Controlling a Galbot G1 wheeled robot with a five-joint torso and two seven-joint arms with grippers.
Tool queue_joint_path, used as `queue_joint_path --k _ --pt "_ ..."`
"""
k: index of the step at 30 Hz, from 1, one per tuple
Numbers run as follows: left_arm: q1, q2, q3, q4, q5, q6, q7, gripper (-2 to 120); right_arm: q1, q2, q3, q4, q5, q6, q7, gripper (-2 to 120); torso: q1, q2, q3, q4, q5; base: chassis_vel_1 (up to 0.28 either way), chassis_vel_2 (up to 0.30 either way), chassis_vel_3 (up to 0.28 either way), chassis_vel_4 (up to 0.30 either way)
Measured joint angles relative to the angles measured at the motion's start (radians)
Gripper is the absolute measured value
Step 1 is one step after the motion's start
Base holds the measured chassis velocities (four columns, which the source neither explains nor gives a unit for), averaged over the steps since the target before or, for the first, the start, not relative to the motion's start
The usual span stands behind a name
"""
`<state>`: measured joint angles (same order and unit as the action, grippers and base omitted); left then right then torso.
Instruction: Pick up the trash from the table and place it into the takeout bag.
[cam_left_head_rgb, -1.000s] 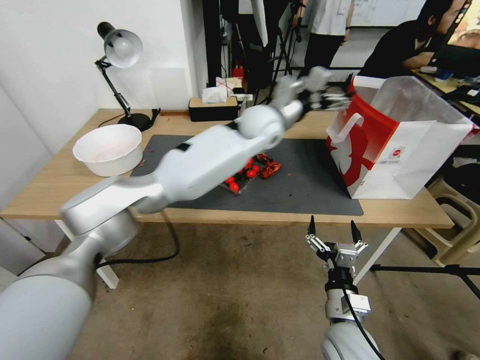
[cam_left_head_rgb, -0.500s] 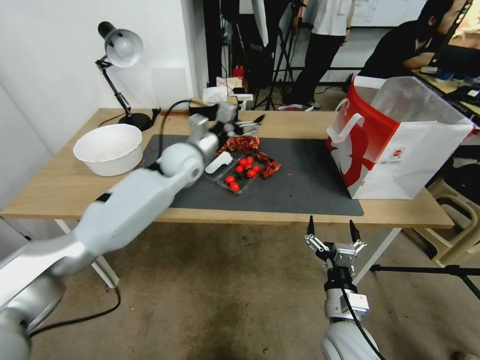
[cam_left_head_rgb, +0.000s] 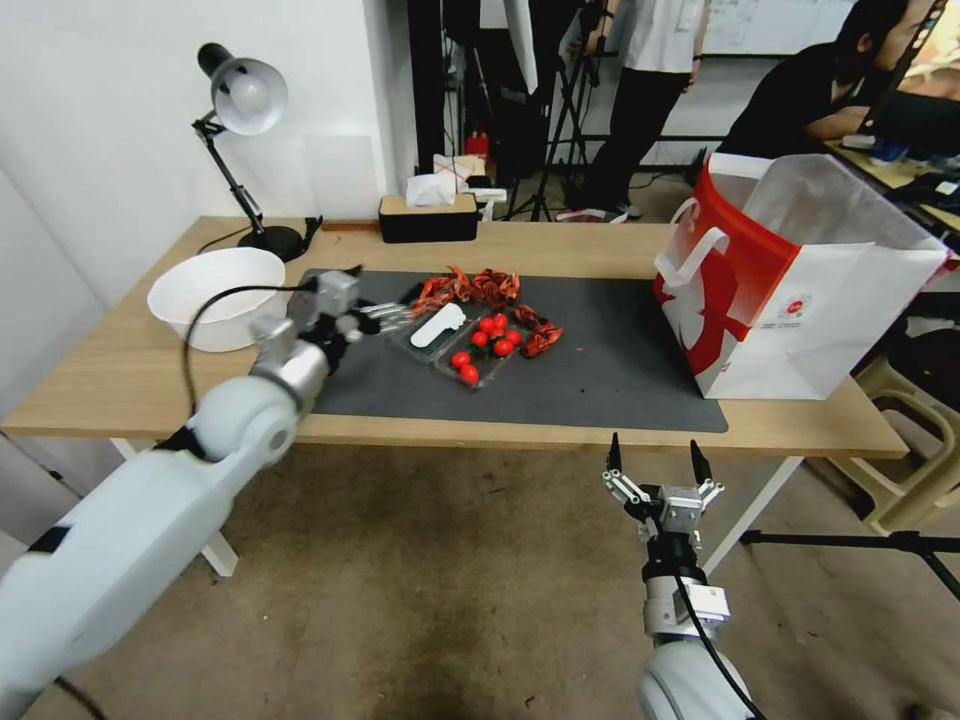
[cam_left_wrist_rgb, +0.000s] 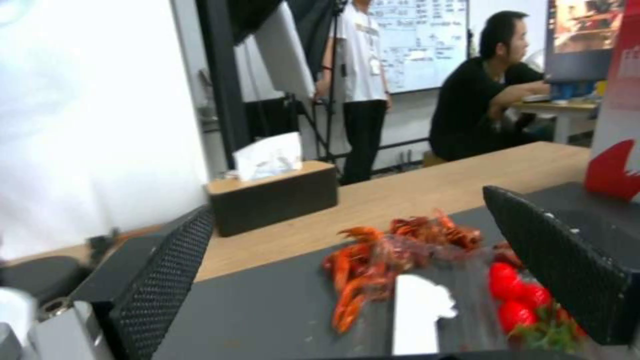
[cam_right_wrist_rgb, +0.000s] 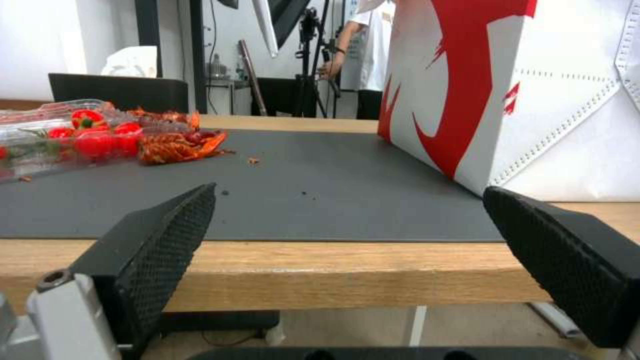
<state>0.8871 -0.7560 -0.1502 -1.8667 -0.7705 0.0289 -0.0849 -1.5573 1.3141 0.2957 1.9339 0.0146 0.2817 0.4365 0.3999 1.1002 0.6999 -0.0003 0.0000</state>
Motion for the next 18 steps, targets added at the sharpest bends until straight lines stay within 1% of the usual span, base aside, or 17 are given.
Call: queue_joint_path --k 1,2,3,4,6,7,8,10,11,12,13,14,17,18 --pt "0.026 0.002 -0.016 -0.007 0.010 -0.008 -0.003 100 0.000 0.000 -0.002 0.000 0.000 0.000 0.000 100 0.000 0.000 0.000 0.0000 0.0006 0.000 0.000 0.000 0.000" --pt "0.055 0.002 -0.033 -0.012 0.020 -0.014 -0.006 100 0.000 0.000 -0.003 0.000 0.000 0.000 0.000 100 0.000 0.000 0.000 0.0003 0.0001 0.000 0.000 0.000 0.000" --pt "0.055 0.002 -0.033 -0.012 0.020 -0.014 -0.006 100 0.000 0.000 -0.003 0.000 0.000 0.000 0.000 100 0.000 0.000 0.000 0.0003 0.0001 0.000 0.000 0.000 0.000" --pt "0.089 0.001 -0.054 -0.019 0.030 -0.021 -0.011 100 0.000 0.000 -0.005 -0.001 0.000 0.001 0.000 100 0.000 0.000 0.000 0.0003 -0.0007 0.000 0.000 0.000 0.000" --pt "0.131 -0.003 -0.082 -0.027 0.041 -0.030 -0.016 100 -0.001 0.000 -0.007 -0.002 0.000 0.001 -0.001 100 0.000 0.000 0.000 0.0001 0.0003 0.000 0.000 0.000 0.000" --pt "0.166 -0.010 -0.108 -0.032 0.053 -0.038 -0.019 100 -0.001 -0.001 -0.008 -0.002 0.000 0.002 -0.001 100 0.000 0.000 0.000 0.0003 -0.0001 0.000 0.000 0.000 0.000" --pt "0.166 -0.010 -0.108 -0.032 0.053 -0.038 -0.019 100 -0.001 -0.001 -0.008 -0.002 0.000 0.002 -0.001 100 0.000 0.000 0.000 0.0003 -0.0001 0.000 0.000 0.000 0.000" --pt "0.222 -0.026 -0.151 -0.044 0.069 -0.046 -0.020 100 -0.001 -0.002 -0.009 -0.003 -0.002 0.003 -0.001 100 0.000 0.000 0.000 0.0002 0.0000 0.000 0.000 0.000 0.000" --pt "0.222 -0.026 -0.151 -0.044 0.069 -0.046 -0.020 100 -0.001 -0.002 -0.009 -0.003 -0.002 0.003 -0.001 100 0.000 0.000 0.000 0.0002 0.0000 0.000 0.000 0.000 0.000" --pt "0.269 -0.045 -0.190 -0.054 0.084 -0.049 -0.020 100 0.000 -0.002 -0.010 -0.005 -0.003 0.004 -0.001 100 0.000 0.000 0.000 0.0003 0.0000 0.000 0.000 0.000 0.000" --pt "0.295 -0.059 -0.211 -0.061 0.093 -0.051 -0.020 100 0.000 -0.003 -0.011 -0.006 -0.003 0.005 -0.001 100 0.000 0.000 0.000 0.0003 0.0000 0.000 0.000 0.000 0.000" --pt "0.295 -0.059 -0.211 -0.061 0.093 -0.051 -0.020 100 0.000 -0.003 -0.011 -0.006 -0.003 0.005 -0.001 100 0.000 0.000 0.000 0.0003 0.0000 0.000 0.000 0.000 0.000" --pt "0.399 -0.121 -0.295 -0.087 0.153 -0.063 -0.017 100 0.002 -0.004 -0.015 -0.009 -0.004 0.006 -0.001 100 0.000 0.000 0.000 0.0004 0.0001 0.000 0.000 0.000 0.000" --pt "0.399 -0.121 -0.295 -0.087 0.153 -0.063 -0.017 100 0.002 -0.004 -0.015 -0.009 -0.004 0.006 -0.001 100 0.000 0.000 0.000 0.0004 0.0001 0.000 0.000 0.000 0.000"
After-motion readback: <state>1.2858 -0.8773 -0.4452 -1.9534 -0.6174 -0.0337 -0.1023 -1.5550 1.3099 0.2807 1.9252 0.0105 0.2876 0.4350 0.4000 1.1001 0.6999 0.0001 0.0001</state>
